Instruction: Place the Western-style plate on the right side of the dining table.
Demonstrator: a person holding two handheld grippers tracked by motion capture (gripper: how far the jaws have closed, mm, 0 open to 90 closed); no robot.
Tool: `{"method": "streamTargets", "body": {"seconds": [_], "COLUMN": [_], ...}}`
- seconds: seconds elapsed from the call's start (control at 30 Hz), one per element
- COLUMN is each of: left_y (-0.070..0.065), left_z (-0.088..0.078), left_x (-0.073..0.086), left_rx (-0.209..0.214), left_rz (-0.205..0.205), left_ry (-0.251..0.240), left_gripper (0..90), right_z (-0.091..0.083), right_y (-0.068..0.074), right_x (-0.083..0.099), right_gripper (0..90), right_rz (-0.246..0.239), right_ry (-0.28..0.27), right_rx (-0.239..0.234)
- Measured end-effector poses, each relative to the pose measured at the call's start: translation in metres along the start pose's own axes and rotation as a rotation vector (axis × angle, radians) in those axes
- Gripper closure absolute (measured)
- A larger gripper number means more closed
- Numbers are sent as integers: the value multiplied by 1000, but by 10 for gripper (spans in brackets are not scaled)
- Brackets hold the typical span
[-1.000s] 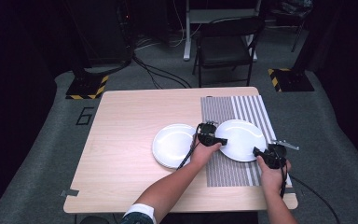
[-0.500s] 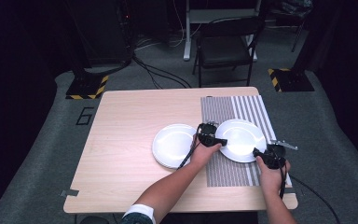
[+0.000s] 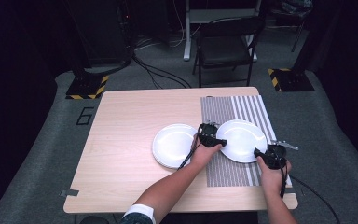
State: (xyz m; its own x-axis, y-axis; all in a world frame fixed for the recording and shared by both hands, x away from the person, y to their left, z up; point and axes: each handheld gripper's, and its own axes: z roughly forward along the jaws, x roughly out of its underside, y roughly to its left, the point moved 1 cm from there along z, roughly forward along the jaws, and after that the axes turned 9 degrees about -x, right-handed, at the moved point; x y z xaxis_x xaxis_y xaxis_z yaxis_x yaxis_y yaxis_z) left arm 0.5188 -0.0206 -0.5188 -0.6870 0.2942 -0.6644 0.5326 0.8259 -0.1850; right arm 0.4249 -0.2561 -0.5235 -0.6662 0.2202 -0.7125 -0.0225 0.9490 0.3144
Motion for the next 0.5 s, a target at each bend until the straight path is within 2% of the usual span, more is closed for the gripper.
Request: {"method": "streamTargets", "body": {"seconds": [0.5], "left_y": [3], "left_z": [-1], "left_x": [0], "left_rx": [1], "left_rz": [7], "left_ry": [1], "left_gripper": [487], "right_z": [-1], "right_y": [0], "right_x": [0], "right_gripper": [494], "right_rz": [-20], "right_ry": [11], "right_rx": [6]}}
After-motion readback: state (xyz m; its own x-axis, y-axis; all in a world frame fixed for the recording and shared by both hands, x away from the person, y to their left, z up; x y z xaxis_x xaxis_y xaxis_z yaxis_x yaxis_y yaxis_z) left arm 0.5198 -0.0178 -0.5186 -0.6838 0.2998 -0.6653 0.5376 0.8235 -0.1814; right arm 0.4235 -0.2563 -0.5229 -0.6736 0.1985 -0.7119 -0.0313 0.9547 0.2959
